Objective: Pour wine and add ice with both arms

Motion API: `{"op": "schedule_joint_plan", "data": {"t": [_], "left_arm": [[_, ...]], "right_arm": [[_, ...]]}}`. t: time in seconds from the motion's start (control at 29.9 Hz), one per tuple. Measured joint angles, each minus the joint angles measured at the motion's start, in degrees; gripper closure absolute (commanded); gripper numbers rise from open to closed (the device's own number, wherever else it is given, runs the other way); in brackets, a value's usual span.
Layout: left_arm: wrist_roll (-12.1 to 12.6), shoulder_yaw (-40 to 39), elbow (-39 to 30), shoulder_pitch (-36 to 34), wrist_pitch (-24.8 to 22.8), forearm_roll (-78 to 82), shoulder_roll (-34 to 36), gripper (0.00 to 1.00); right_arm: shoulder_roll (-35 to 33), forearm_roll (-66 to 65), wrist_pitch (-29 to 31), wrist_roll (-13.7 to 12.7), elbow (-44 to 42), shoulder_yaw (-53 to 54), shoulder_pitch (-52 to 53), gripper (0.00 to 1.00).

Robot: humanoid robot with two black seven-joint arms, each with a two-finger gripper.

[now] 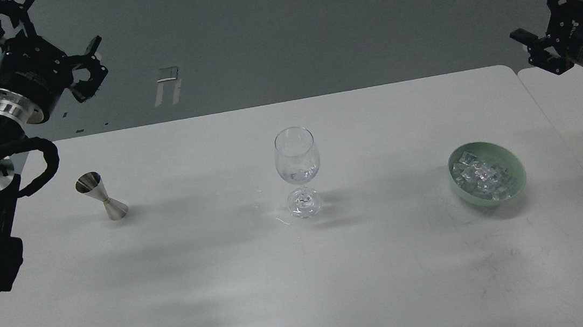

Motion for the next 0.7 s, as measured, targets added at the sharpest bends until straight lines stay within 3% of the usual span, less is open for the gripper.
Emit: {"op": "schedule_joint_plan", "data": {"t": [0.23, 0.43, 0.7], "left_arm": [[4.6, -0.1, 1.3, -2.0, -2.0, -0.4, 0.1, 0.04], [4.5, -0.4, 1.2, -1.7, -12.2, -0.3, -0.3, 0.03], [4.3, -0.5, 1.3, 1.4, -9.7, -0.6, 0.0, 0.02]], "right_arm": [[-4.9, -17.4, 0.0, -0.1, 3.8, -6.4, 3.2, 0.0], [-13.0, -27.7, 0.0, 0.5, 8.5, -17.7, 7.6, 0.0], [-20.6, -28.5, 0.0, 0.6, 11.9, -24.0, 8.4, 0.0]]}}
